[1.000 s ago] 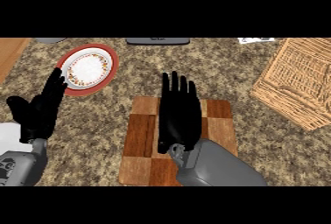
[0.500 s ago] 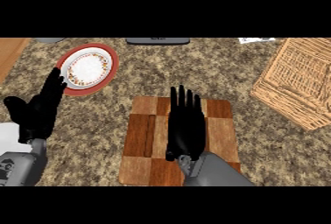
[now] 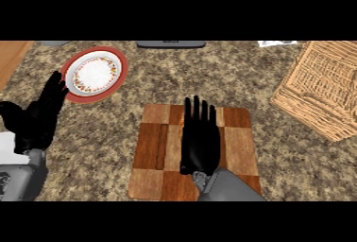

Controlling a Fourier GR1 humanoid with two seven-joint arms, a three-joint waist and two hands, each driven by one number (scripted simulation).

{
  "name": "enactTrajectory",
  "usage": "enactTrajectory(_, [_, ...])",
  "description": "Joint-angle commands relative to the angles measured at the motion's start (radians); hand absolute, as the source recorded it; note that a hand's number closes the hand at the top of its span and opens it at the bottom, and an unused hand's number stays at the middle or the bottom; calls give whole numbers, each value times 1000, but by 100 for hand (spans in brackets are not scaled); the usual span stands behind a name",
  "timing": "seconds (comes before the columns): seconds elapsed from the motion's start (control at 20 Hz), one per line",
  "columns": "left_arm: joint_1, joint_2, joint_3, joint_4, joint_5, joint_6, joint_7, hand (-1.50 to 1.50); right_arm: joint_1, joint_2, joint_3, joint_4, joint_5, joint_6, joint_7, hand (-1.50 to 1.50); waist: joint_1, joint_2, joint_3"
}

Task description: Pick the croissant from the cutting board and place it in the basket

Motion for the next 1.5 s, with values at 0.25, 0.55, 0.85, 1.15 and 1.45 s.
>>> enactTrajectory(0.25, [-39, -53, 15, 16, -52, -11, 24, 0, 37, 8, 10, -4, 14, -48, 43, -150, -7, 0, 0])
enactTrajectory(0.55, [31, -68, 33, -42, -60, -32, -3, 0, -34, 8, -5, 162, -16, -149, 28, -150, 3, 0, 0])
enactTrajectory(0.85, [19, -86, 21, -53, -103, -25, 32, 0, -18, 8, 19, 245, -4, -173, 41, -150, 3, 0, 0])
enactTrajectory(1.15, [18, -102, 54, 21, -117, -56, -27, 0, -36, 8, 21, 318, -25, -233, 13, -150, 3, 1, 0])
enactTrajectory(1.45, [-7, -139, 53, -43, -137, -29, 46, 0, -4, 8, 24, 326, -2, -233, -8, -150, 0, 1, 0])
